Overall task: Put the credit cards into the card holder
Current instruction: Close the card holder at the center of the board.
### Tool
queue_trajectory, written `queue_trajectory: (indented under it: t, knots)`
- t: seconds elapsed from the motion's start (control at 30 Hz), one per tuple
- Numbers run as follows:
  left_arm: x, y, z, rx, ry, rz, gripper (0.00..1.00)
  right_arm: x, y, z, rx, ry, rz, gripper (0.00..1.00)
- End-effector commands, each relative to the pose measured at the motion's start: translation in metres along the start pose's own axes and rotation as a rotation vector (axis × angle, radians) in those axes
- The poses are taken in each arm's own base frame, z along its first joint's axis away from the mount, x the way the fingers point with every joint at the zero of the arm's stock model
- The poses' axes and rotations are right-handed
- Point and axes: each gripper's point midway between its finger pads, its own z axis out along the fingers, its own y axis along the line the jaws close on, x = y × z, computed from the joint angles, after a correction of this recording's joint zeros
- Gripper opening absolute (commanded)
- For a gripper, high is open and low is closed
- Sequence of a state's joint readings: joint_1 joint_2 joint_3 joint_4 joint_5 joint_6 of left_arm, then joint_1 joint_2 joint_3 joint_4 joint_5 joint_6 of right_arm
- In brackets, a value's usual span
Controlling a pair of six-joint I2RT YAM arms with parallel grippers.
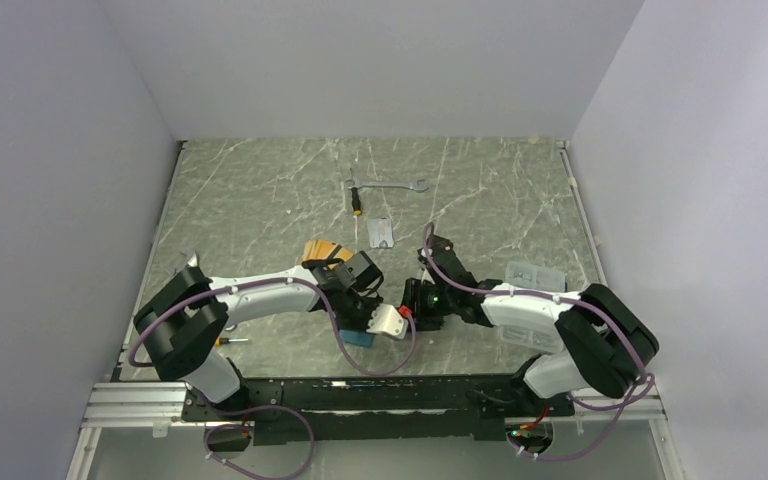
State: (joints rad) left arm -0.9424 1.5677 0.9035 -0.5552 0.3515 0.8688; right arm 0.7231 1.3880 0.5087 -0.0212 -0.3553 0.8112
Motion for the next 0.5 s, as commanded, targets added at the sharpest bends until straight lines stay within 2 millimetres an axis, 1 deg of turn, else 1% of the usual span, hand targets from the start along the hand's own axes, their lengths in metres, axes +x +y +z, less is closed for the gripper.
queue_trajectory:
  t: [0.0, 0.13, 0.27, 0.33, 0.4, 0.47]
  knots:
    - [0.008, -0.0005, 0.0132, -0.02, 0.022, -0.024, 0.13, 0.0005, 0.0068, 0.001, -0.019, 0.036, -0.002, 0.48]
    - [0.0103, -0.0011, 0.0118, -0.029, 0.031, -0.021, 0.13, -0.0022, 0.0057, 0.0041, -0.002, 0.043, 0.004, 0.43]
    - [0.011, -0.0018, 0.009, -0.035, 0.034, -0.026, 0.12, -0.0053, 0.0068, 0.0066, 0.002, 0.042, 0.009, 0.31]
    - [0.0101, -0.0027, 0.0067, -0.038, 0.029, -0.022, 0.12, -0.0054, 0.0067, 0.008, 0.003, 0.045, 0.011, 0.27]
    - [0.0084, -0.0028, 0.0046, -0.042, 0.021, -0.018, 0.13, -0.0059, 0.009, 0.0088, -0.008, 0.048, 0.008, 0.22]
    - [0.0056, -0.0037, 0.0032, -0.034, 0.012, -0.02, 0.14, -0.0058, 0.0113, 0.0095, -0.023, 0.05, 0.005, 0.11]
